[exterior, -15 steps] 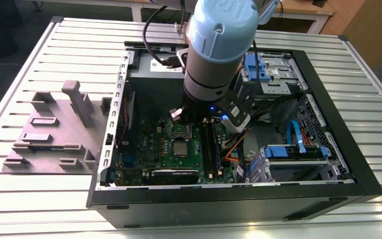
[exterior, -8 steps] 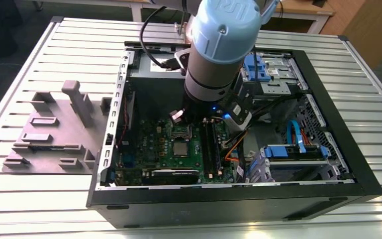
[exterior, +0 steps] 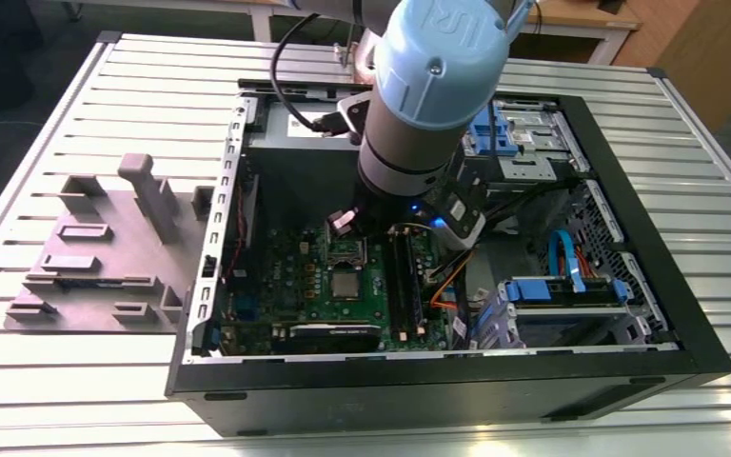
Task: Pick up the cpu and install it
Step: 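Close the cpu cover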
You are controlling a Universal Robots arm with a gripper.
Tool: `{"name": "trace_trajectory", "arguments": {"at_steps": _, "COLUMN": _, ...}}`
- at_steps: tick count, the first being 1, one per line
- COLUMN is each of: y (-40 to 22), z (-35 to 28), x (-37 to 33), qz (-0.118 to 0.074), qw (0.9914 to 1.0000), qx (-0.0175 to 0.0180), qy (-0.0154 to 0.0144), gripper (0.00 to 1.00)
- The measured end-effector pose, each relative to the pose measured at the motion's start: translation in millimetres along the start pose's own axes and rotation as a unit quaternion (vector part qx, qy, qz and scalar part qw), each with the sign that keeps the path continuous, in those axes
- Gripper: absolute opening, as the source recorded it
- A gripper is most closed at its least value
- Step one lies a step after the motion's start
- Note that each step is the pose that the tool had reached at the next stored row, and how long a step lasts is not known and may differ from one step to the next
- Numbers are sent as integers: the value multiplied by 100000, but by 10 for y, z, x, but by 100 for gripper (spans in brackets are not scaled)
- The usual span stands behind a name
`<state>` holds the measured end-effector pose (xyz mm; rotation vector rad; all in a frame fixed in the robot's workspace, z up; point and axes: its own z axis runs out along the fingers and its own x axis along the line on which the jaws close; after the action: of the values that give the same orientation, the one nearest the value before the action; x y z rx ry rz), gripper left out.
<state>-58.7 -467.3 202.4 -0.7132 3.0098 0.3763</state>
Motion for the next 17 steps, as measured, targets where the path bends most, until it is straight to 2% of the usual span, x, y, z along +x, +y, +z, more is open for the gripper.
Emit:
{"name": "trace_trajectory", "arguments": {"at_steps": 2, "y": -3, "z": 14, "x": 1, "qz": -53, "qw": 100000, "qx": -111, "qy": -49, "gripper": 10}}
{"name": "trace_trajectory", "arguments": {"at_steps": 9, "y": -7, "z": 40, "x": 1, "qz": -114, "qw": 100000, "qx": -120, "qy": -33, "gripper": 10}}
{"name": "trace_trajectory", "arguments": {"at_steps": 13, "y": 10, "z": 65, "x": -8, "qz": -129, "qw": 100000, "qx": -87, "qy": 2, "gripper": 10}}
{"name": "trace_trajectory", "arguments": {"at_steps": 17, "y": 9, "z": 87, "x": -8, "qz": -106, "qw": 99999, "qx": 299, "qy": 223, "gripper": 10}}
